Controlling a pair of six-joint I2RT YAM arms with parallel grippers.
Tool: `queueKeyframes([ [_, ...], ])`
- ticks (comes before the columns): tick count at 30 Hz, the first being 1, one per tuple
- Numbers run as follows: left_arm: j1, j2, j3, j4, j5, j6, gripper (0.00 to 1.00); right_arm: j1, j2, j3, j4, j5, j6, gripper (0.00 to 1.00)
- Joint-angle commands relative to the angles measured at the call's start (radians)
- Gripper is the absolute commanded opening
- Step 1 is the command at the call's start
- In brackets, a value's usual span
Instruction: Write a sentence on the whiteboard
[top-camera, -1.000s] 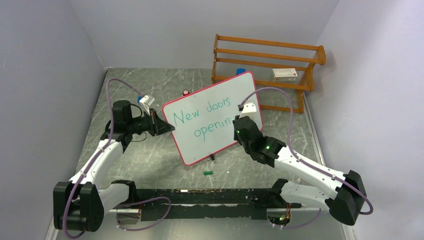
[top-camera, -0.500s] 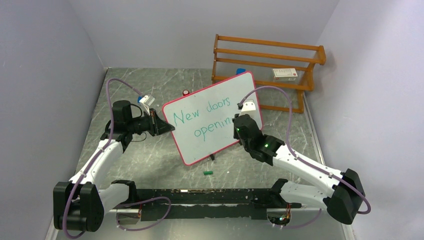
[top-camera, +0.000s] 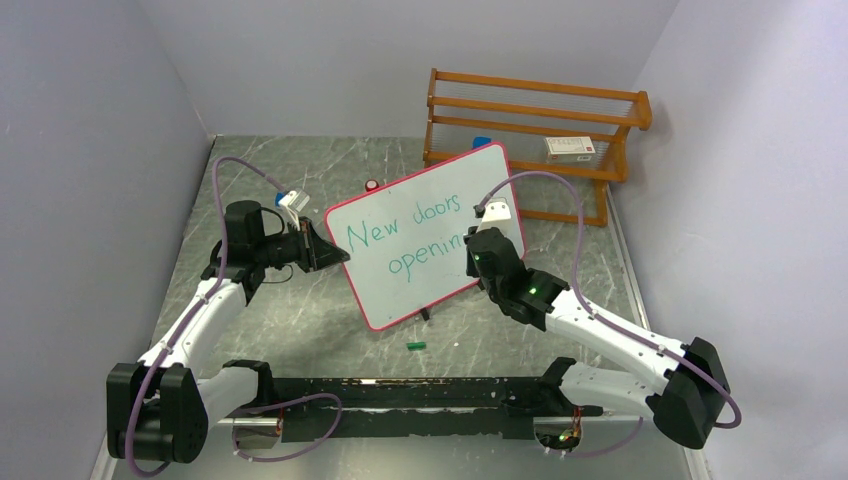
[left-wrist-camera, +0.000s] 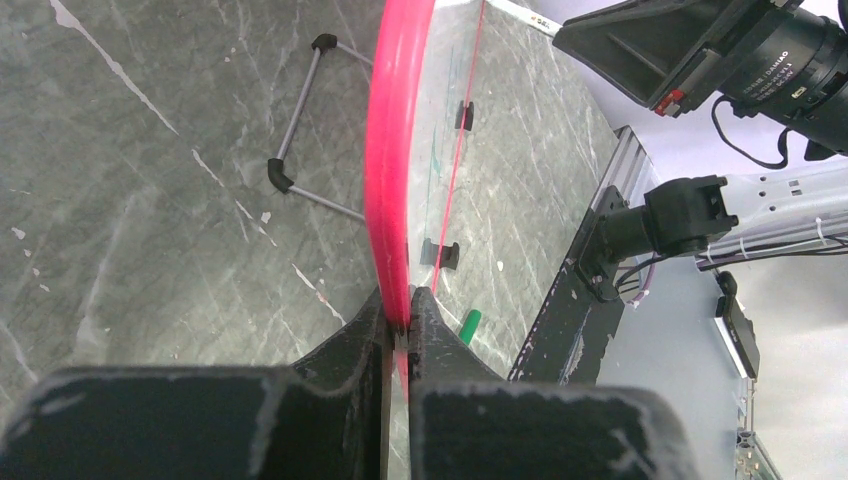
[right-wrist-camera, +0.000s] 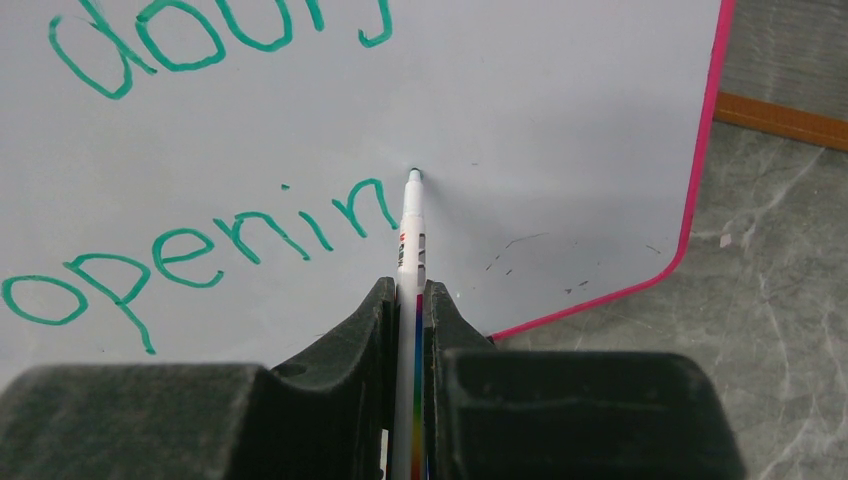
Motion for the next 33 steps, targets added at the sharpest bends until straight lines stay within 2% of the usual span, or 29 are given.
queueKeyframes([
  [1,0.003,0.019,0.016,-0.047,-0.075,0.037,0.05,-0.009,-0.009,0.017,0.044,-0.025,-0.007,0.00],
  [20,0.004,0.018,0.016,-0.049,-0.078,0.038,0.05,-0.008,-0.017,-0.003,-0.024,-0.092,0.015,0.00],
  [33,0.004,0.015,0.016,-0.051,-0.080,0.040,0.05,-0.010,-0.015,-0.023,-0.075,-0.062,0.032,0.00],
])
